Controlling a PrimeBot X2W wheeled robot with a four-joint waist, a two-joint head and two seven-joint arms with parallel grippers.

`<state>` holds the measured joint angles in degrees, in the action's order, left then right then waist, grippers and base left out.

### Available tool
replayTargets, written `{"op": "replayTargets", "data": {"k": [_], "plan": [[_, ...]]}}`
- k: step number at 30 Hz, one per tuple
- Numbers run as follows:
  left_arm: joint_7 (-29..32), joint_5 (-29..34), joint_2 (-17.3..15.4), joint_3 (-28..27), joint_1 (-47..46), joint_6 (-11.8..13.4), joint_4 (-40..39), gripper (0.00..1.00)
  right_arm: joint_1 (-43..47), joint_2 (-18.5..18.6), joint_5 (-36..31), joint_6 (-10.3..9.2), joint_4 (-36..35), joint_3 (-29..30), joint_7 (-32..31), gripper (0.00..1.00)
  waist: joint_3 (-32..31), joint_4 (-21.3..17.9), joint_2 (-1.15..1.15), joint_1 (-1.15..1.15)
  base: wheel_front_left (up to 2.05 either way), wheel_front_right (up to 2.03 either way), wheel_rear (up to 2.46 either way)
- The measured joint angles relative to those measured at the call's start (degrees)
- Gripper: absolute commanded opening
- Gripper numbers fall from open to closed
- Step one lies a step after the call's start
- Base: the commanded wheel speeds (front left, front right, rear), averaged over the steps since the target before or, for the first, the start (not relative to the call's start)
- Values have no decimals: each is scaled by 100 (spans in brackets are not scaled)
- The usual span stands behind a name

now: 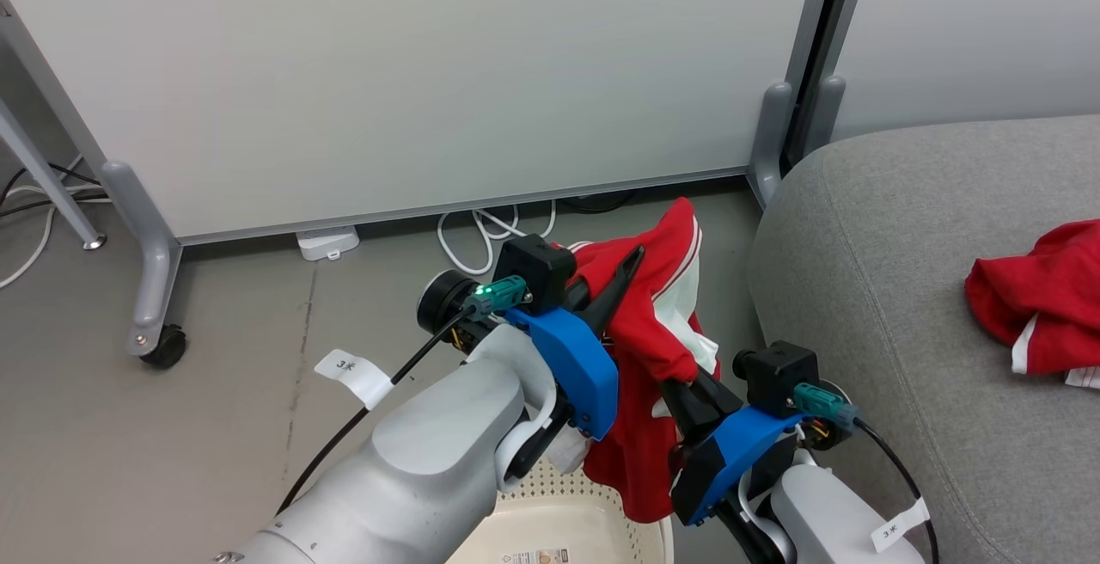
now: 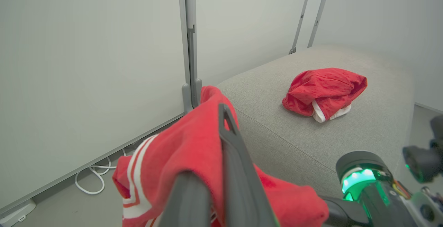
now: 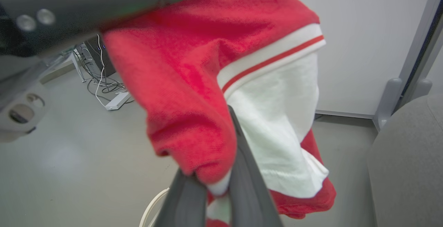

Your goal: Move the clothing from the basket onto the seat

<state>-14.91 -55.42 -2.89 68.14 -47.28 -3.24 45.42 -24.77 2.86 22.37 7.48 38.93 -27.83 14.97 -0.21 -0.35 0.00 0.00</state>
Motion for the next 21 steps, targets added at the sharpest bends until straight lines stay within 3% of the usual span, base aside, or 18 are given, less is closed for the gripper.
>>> {"op": "replayTargets", "data": {"k": [1,2,4,21], "plan": [[-1,-4,0,1,0,0,2,0,0,0,0,0,3,0,0,0,-2,-3,0,0,0,0,0],[-1,-5,0,1,0,0,5,12,0,0,0,0,7,-1,0,0,-4,-6,0,0,0,0,0],[-1,-7,0,0,0,12,7,100,0,0,0,0,9,-2,0,0,-9,-11,0,0,0,0,0],[-8,56,0,-87,35,43,-44,100,0,0,-12,0,20,73,0,0,-52,-31,0,0,0,0,0]]}}
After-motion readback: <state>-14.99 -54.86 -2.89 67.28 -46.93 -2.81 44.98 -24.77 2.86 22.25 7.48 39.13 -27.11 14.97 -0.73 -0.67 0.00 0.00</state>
